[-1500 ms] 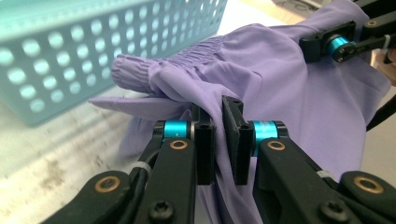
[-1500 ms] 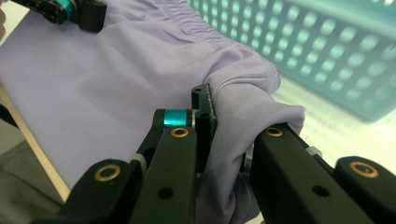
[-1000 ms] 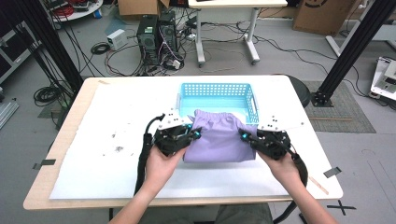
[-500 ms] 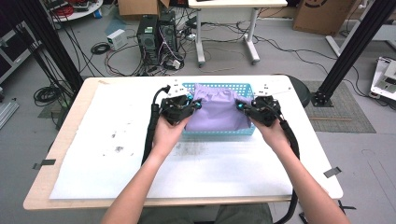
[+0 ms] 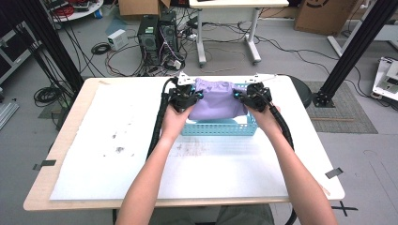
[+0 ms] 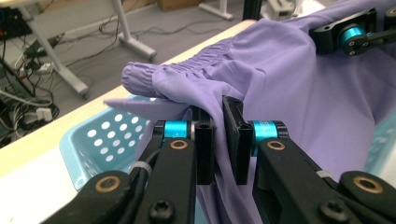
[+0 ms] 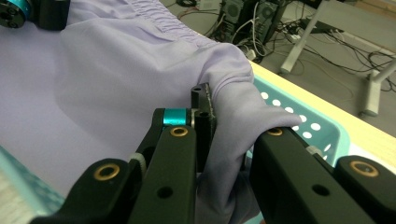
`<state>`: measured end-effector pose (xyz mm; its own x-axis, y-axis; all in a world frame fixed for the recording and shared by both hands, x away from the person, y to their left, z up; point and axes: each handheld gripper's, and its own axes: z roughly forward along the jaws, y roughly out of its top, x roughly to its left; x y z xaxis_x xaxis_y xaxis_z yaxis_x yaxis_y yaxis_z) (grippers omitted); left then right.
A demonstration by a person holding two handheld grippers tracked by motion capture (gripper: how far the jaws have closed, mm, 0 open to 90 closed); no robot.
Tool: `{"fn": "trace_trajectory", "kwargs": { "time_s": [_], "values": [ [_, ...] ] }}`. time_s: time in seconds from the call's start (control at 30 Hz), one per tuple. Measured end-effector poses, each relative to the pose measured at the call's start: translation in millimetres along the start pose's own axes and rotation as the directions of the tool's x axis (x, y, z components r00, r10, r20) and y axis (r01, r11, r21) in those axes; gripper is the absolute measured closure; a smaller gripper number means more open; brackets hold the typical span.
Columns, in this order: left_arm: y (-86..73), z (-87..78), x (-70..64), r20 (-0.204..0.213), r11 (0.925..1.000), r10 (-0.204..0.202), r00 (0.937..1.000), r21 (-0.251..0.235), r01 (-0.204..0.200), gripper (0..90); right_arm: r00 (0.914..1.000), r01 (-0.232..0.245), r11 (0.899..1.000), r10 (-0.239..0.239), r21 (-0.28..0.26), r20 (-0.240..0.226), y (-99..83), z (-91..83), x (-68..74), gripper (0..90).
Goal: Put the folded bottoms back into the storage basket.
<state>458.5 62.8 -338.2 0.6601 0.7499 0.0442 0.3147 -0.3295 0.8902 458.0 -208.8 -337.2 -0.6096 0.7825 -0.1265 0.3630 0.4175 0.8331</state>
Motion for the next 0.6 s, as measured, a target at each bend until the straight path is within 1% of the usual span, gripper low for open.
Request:
{"fn": "trace_trajectory", "kwargs": {
  "time_s": [0.13,0.2,0.23,0.27,0.3,0.33,0.37,0.4,0.43,0.47,0.53,0.57,0.6],
  "values": [
    [0.1,6.5,2.8,-0.013,1.0,-0.005,0.9999,0.002,0.005,83.6,1.0,0.003,1.0,-0.003,0.005,0.009,-0.8,6.5,-1.7,85.5],
    [-1.7,9.5,4.1,-0.016,0.9999,-0.016,0.9997,0.006,0.016,83.6,0.9999,0.001,1.0,-0.001,0.014,0.012,-1.5,9.2,-2.9,85.2],
    [-3.2,11.5,5.2,-0.018,0.9995,-0.028,0.9994,0.009,0.029,83.3,0.9999,-0.001,1.0,0.001,0.019,0.011,-2.3,10.9,-3.7,83.6],
    [-5.0,13.4,6.2,-0.037,0.9993,-0.033,0.9988,0.014,0.034,79.7,1.0,0.0,1.0,0.0,0.029,0.01,-3.3,13.3,-5.3,75.0],
    [-6.8,15.0,7.5,-0.067,0.9989,-0.039,0.997,0.025,0.041,67.2,0.9997,-0.013,0.999,0.012,0.051,0.02,-5.0,16.3,-6.9,59.3],
    [-9.1,15.8,10.1,-0.081,0.9976,-0.06,0.9948,0.029,0.063,55.6,0.999,-0.029,0.996,0.027,0.083,0.037,-7.5,19.7,-9.7,48.5],
    [-11.8,14.7,13.2,-0.076,0.9964,-0.078,0.994,0.027,0.08,51.7,0.9977,-0.055,0.992,0.05,0.116,0.045,-10.3,22.1,-13.2,45.1],
    [-14.2,12.6,15.3,-0.084,0.9961,-0.083,0.993,0.023,0.086,51.0,0.9967,-0.071,0.989,0.066,0.129,0.048,-13.5,23.1,-17.3,43.2],
    [-16.4,9.7,17.2,-0.099,0.9964,-0.08,0.9918,0.019,0.082,48.7,0.9956,-0.085,0.988,0.079,0.131,0.049,-16.7,21.5,-21.0,43.2],
    [-18.6,6.6,19.3,-0.11,0.9966,-0.079,0.9908,0.015,0.081,45.7,0.9948,-0.091,0.989,0.085,0.118,0.055,-19.6,18.5,-24.9,42.7],
    [-22.2,-0.3,23.4,-0.103,0.9962,-0.086,0.9909,0.007,0.087,43.7,0.9912,-0.118,0.988,0.112,0.095,0.072,-23.4,10.0,-30.5,40.6],
    [-24.4,-6.4,25.8,-0.098,0.9958,-0.091,0.991,0.001,0.091,42.8,0.9902,-0.125,0.989,0.119,0.085,0.073,-24.4,6.6,-31.8,40.5],
    [-26.3,-11.7,26.9,-0.098,0.9962,-0.087,0.9914,-0.008,0.087,40.8,0.99,-0.124,0.99,0.119,0.072,0.076,-26.4,-0.1,-33.9,40.2]
  ]
}}
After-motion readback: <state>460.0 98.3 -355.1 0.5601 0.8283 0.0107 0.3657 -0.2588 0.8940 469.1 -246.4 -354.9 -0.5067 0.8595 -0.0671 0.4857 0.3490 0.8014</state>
